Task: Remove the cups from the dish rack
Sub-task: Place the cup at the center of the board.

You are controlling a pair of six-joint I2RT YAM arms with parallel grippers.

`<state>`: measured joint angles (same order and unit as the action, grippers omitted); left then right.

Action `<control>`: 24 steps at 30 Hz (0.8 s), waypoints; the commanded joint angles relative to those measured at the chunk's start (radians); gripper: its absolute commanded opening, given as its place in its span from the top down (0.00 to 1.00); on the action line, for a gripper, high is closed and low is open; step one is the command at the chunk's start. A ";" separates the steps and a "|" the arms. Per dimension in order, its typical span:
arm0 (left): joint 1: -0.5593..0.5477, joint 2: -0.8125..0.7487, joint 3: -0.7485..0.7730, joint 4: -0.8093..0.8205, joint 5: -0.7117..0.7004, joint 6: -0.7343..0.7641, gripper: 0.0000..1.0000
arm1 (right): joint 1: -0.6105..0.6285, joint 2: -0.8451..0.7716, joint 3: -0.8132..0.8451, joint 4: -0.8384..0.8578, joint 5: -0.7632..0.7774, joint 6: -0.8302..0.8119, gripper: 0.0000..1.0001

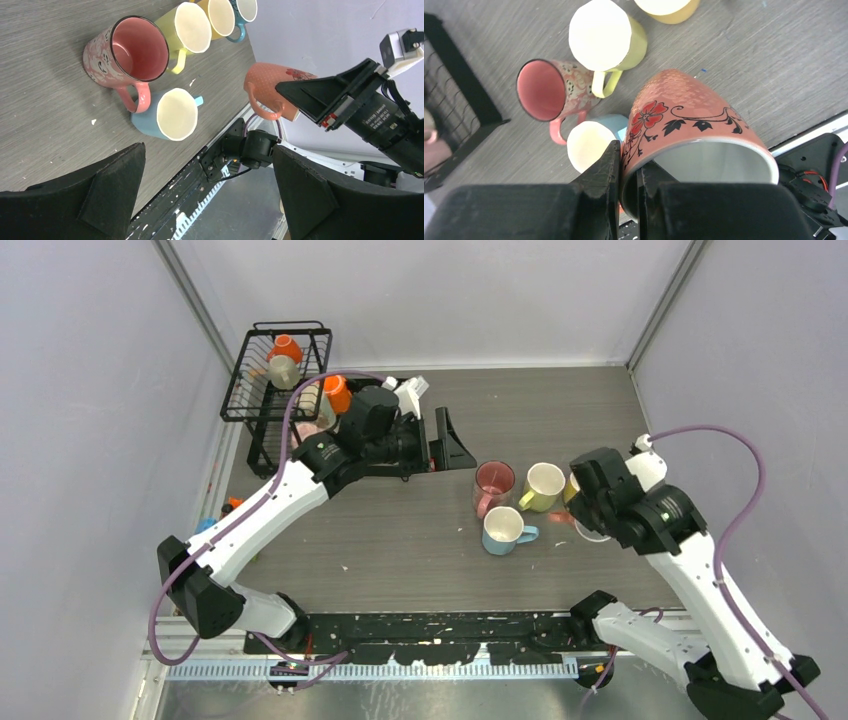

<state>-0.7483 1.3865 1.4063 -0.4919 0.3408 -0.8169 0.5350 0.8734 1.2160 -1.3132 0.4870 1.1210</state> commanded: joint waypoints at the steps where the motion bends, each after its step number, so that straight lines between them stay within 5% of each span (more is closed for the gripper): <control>1: -0.006 -0.025 0.024 0.010 0.018 0.028 0.00 | -0.001 0.092 0.076 -0.029 0.134 0.159 0.99; 24: -0.010 -0.043 -0.010 0.010 0.014 0.028 0.00 | -0.170 0.235 -0.151 0.207 -0.072 0.204 0.99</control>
<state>-0.7525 1.3846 1.4044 -0.4915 0.3412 -0.8032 0.3801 1.1179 1.0660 -1.1793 0.4202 1.2934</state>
